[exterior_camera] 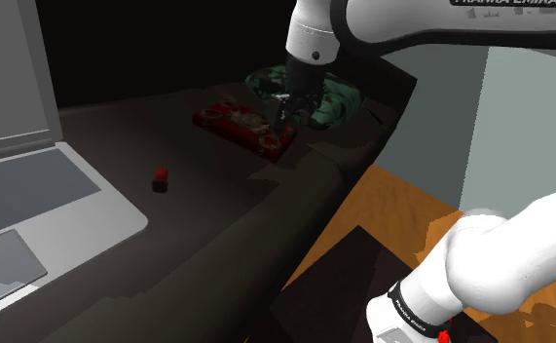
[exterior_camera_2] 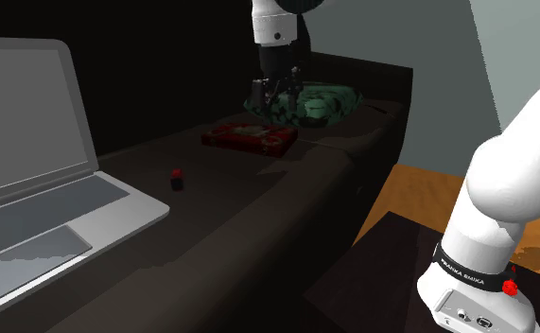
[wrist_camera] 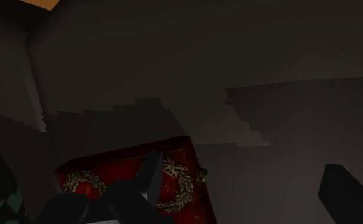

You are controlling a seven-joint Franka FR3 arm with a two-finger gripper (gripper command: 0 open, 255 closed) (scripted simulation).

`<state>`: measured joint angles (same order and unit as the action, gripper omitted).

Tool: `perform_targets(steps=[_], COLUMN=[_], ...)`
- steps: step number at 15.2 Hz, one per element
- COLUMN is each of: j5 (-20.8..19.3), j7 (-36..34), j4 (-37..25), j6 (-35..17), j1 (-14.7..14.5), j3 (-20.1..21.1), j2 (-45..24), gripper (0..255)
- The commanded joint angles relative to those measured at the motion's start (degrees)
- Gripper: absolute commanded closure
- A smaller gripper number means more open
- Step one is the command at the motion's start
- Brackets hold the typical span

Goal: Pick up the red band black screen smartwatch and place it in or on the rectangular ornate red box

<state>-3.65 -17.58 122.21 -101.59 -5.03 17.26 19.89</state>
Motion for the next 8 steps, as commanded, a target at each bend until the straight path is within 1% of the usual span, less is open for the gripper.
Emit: perform_targets(steps=[1,8], j5=[-0.7,-5.3], j7=[-2.0,-9.0], j4=[-3.6,-17.0], j6=[0.1,2.5], j1=[-0.4,-3.2], j3=[2.0,7.8], j2=[-4.5,-20.0], gripper=[0,0])
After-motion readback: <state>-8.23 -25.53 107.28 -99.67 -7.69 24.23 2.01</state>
